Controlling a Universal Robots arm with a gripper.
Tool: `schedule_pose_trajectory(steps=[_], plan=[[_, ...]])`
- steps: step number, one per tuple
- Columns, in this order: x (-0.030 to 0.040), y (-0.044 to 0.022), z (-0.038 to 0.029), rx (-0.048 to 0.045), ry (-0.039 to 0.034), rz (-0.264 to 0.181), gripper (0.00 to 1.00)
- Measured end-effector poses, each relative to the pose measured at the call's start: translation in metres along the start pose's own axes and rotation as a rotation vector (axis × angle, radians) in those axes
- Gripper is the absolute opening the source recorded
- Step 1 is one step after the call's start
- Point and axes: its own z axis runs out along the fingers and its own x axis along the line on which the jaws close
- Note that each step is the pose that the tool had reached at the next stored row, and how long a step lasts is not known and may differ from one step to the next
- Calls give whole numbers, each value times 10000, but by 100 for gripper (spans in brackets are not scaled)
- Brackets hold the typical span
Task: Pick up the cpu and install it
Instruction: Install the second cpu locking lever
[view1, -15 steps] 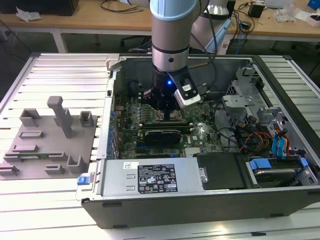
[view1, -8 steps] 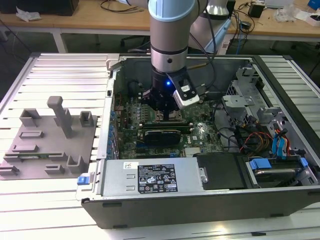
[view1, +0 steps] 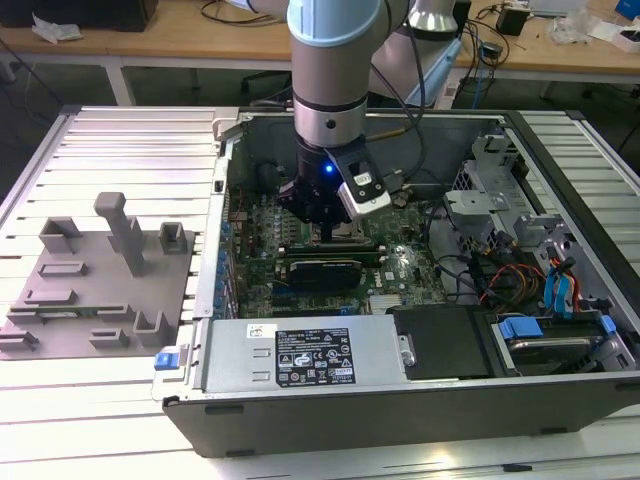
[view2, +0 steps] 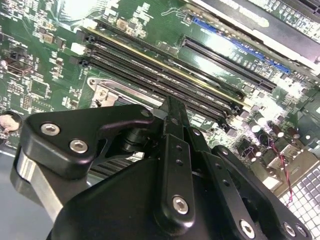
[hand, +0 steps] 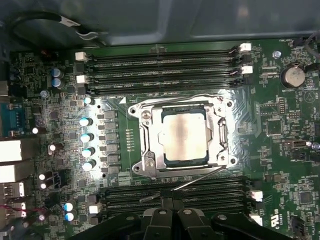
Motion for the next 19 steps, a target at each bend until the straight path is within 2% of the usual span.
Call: schedule_pose_trajectory(steps=[11,19], plan=[[16,-1,15,-11,-1,2,11],[74,-5,30,-37,-3,1,11]])
